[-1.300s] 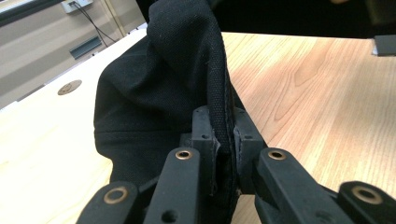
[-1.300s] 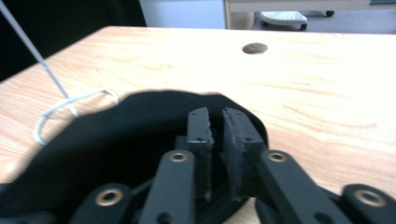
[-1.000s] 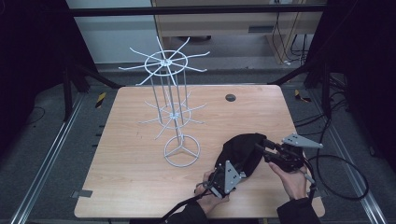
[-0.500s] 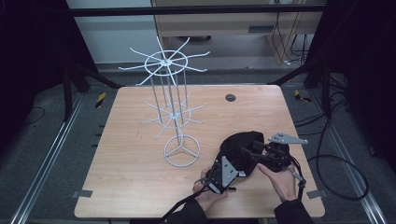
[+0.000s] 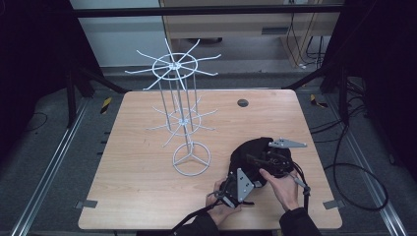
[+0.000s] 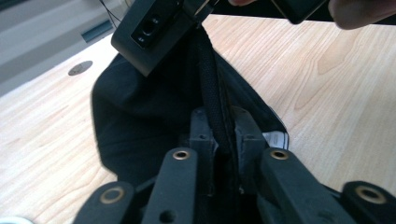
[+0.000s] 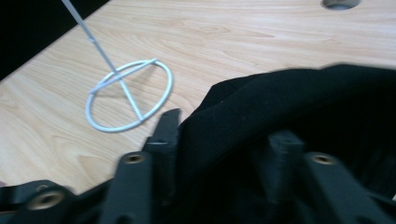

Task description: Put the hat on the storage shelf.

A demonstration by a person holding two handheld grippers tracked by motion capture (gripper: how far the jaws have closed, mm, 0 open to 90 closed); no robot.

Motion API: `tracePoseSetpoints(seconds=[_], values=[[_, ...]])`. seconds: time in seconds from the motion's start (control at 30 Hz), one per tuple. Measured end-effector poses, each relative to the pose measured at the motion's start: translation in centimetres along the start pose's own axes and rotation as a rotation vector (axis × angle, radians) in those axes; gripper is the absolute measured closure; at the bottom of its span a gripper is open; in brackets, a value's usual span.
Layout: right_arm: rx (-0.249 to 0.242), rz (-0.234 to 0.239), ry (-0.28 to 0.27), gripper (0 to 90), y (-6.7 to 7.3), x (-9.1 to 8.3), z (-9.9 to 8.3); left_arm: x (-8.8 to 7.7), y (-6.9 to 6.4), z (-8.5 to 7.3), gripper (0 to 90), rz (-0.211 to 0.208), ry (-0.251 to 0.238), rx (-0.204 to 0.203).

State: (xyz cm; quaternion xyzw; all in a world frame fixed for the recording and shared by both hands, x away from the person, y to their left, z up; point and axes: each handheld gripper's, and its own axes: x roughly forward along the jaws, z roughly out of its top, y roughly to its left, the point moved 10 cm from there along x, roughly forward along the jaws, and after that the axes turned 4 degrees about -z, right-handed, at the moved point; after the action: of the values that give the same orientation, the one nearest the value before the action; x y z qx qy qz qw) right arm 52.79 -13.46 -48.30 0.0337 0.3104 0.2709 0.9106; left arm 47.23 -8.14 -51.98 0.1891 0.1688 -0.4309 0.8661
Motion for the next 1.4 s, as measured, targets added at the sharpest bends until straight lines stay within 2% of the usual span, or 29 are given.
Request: tracePoseSetpoints(seconds=[0.03,0.07,0.1,0.17,0.2,0.23,0.27,0.33,0.37,0.4,0.43,0.47,0.5,0.6,0.67,0.73,0.9,1.0,1.1,1.13,1.17,1.27,1.4], values=[[-0.001,0.008,-0.022,74.3,0.3,-0.1,0.3,-0.2,0.0,0.0,65.2,-0.031,-0.005,-0.034],[0.000,0.021,-0.033,76.9,0.4,-0.3,0.5,-0.6,0.1,-0.1,59.8,-0.039,-0.013,-0.054],[0.000,0.021,-0.033,76.9,0.4,-0.3,0.5,-1.0,0.3,-0.1,59.8,-0.047,-0.019,-0.069],[0.000,0.044,-0.067,82.6,0.8,-0.7,1.2,-2.1,0.7,-0.2,48.3,-0.063,-0.032,-0.106],[0.000,0.044,-0.067,82.6,0.8,-0.7,1.2,-2.7,0.9,-0.1,48.3,-0.067,-0.047,-0.125],[-0.005,0.065,-0.086,83.4,1.1,-0.9,1.7,-4.1,1.7,0.0,44.7,-0.054,-0.082,-0.162],[-0.005,0.065,-0.086,83.4,1.1,-0.9,1.7,-4.1,1.7,0.0,45.0,-0.054,-0.082,-0.162],[-0.025,0.076,-0.104,83.8,1.4,-1.2,2.3,-5.3,2.9,-0.2,44.3,-0.020,-0.108,-0.183],[-0.039,0.084,-0.121,83.9,1.7,-1.5,2.8,-6.1,4.2,-0.6,43.0,0.013,-0.114,-0.212],[-0.039,0.084,-0.121,83.9,1.7,-1.5,2.8,-6.1,4.2,-0.6,42.4,0.013,-0.114,-0.212],[-0.056,0.097,-0.135,84.0,2.0,-1.8,3.3,-6.4,6.1,-1.4,41.3,0.042,-0.116,-0.266],[-0.056,0.097,-0.135,84.0,2.0,-1.8,3.3,-6.4,6.1,-1.4,39.9,0.042,-0.116,-0.266],[-0.066,0.113,-0.143,84.1,2.4,-2.1,3.7,-6.0,7.2,-2.0,38.4,0.053,-0.106,-0.309],[-0.081,0.125,-0.153,84.1,2.8,-2.4,4.0,-5.2,8.3,-2.7,36.2,0.067,-0.089,-0.320],[-0.097,0.151,-0.161,84.1,3.4,-2.8,4.3,-4.0,8.8,-3.0,31.3,0.034,-0.099,-0.368],[-0.101,0.161,-0.163,84.2,3.5,-2.9,4.3,-3.6,8.8,-2.9,30.4,0.023,-0.106,-0.383],[-0.116,0.191,-0.170,84.2,3.8,-3.3,4.2,-2.6,8.3,-2.6,26.3,0.002,-0.116,-0.369],[-0.139,0.207,-0.170,84.3,4.0,-3.6,4.0,-2.1,8.6,-2.3,23.1,-0.019,-0.138,-0.385],[-0.137,0.224,-0.170,84.4,3.9,-3.8,3.9,-1.7,8.6,-2.0,22.6,-0.026,-0.151,-0.375],[-0.137,0.224,-0.170,84.4,3.9,-3.8,3.9,-1.7,8.6,-2.0,21.9,-0.026,-0.151,-0.375],[-0.130,0.235,-0.169,84.4,3.8,-3.8,3.8,-1.2,8.3,-2.0,20.0,-0.057,-0.139,-0.365],[-0.139,0.249,-0.165,84.6,3.8,-3.8,3.7,-0.6,7.7,-1.7,18.5,-0.094,-0.137,-0.380],[-0.153,0.270,-0.144,84.8,4.2,-3.7,3.3,0.5,7.8,-1.9,16.0,-0.099,-0.105,-0.370]])
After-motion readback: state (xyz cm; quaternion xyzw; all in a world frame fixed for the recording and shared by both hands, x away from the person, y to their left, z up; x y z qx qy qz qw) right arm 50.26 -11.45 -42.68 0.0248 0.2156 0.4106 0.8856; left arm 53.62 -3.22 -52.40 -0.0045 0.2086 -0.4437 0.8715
